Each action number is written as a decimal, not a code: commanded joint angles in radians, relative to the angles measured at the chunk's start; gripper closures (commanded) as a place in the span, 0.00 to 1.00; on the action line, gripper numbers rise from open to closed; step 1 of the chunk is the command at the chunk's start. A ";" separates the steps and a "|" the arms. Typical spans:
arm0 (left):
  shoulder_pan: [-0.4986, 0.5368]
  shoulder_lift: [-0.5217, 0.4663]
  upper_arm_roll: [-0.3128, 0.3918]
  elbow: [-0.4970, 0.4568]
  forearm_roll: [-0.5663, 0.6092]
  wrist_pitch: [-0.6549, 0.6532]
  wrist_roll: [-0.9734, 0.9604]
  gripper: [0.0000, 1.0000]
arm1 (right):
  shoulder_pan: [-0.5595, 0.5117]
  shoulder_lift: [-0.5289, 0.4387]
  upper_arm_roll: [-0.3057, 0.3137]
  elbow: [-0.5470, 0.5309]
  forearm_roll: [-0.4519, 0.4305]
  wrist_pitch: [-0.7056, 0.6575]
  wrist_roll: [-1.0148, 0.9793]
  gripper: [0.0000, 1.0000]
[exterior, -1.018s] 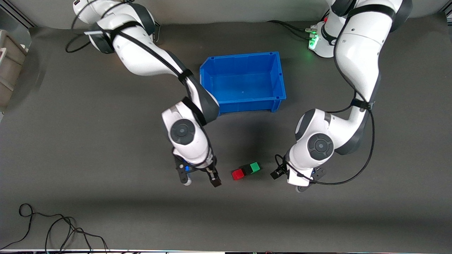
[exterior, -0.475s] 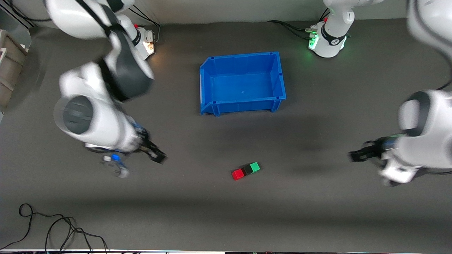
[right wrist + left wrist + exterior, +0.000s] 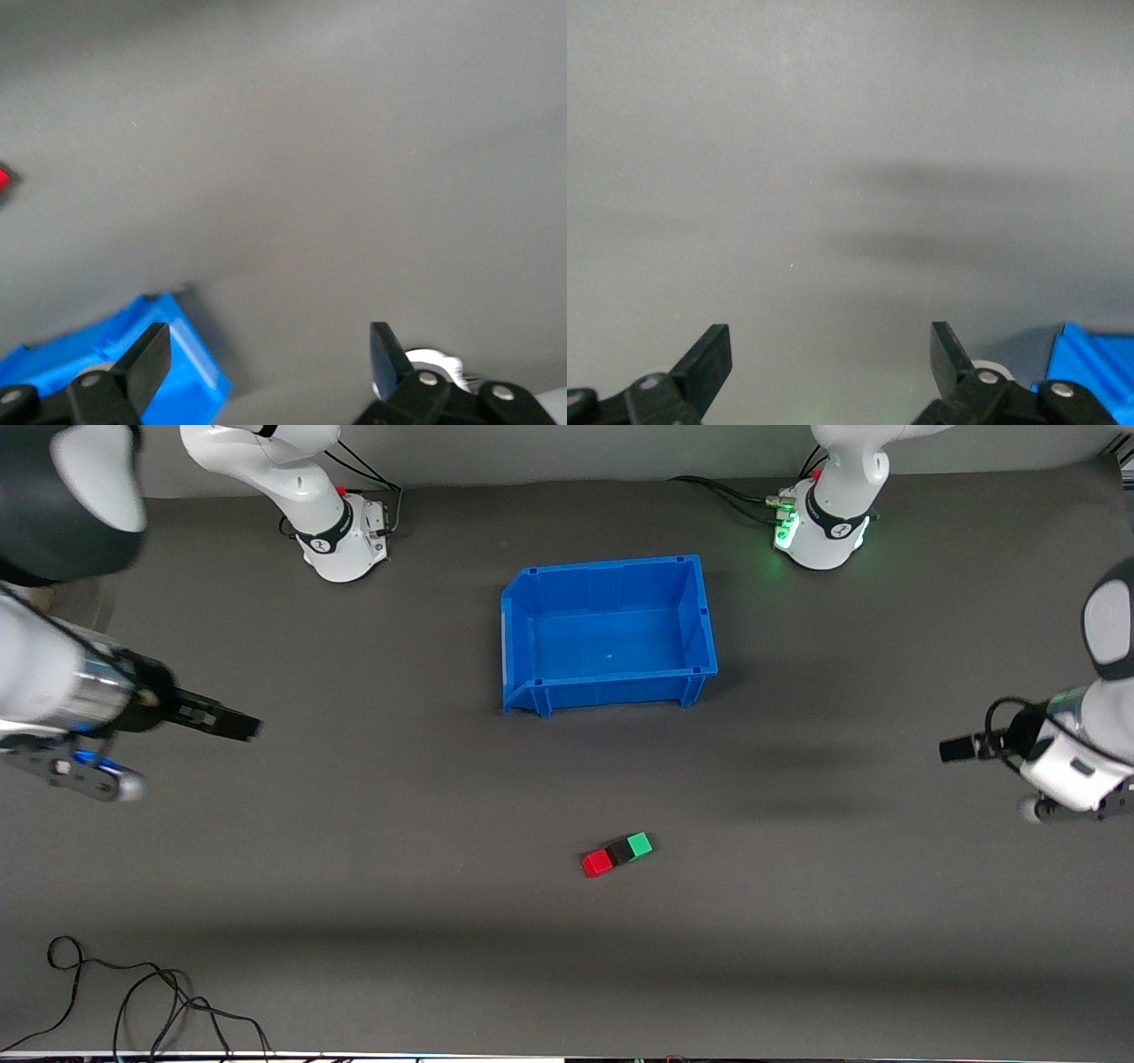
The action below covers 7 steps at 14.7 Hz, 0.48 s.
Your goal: Attach green and red cubes to black cube
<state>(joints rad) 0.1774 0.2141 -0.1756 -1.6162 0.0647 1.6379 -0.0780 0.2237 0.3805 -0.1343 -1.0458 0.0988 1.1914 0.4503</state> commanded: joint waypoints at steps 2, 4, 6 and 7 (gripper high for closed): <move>0.051 -0.062 -0.010 0.059 -0.051 -0.123 0.164 0.00 | 0.011 -0.072 -0.048 -0.135 -0.045 0.025 -0.227 0.01; 0.036 -0.032 -0.012 0.128 -0.069 -0.130 0.140 0.00 | 0.011 -0.118 -0.050 -0.210 -0.056 0.077 -0.263 0.01; 0.039 -0.050 -0.013 0.124 -0.068 -0.075 0.130 0.00 | 0.017 -0.211 -0.050 -0.360 -0.057 0.189 -0.263 0.01; 0.040 -0.077 -0.013 0.113 -0.068 -0.066 0.132 0.00 | 0.019 -0.259 -0.050 -0.438 -0.057 0.256 -0.265 0.01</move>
<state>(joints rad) 0.2156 0.1576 -0.1835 -1.5133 0.0057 1.5544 0.0516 0.2230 0.2769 -0.1806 -1.2652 0.0677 1.3244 0.2130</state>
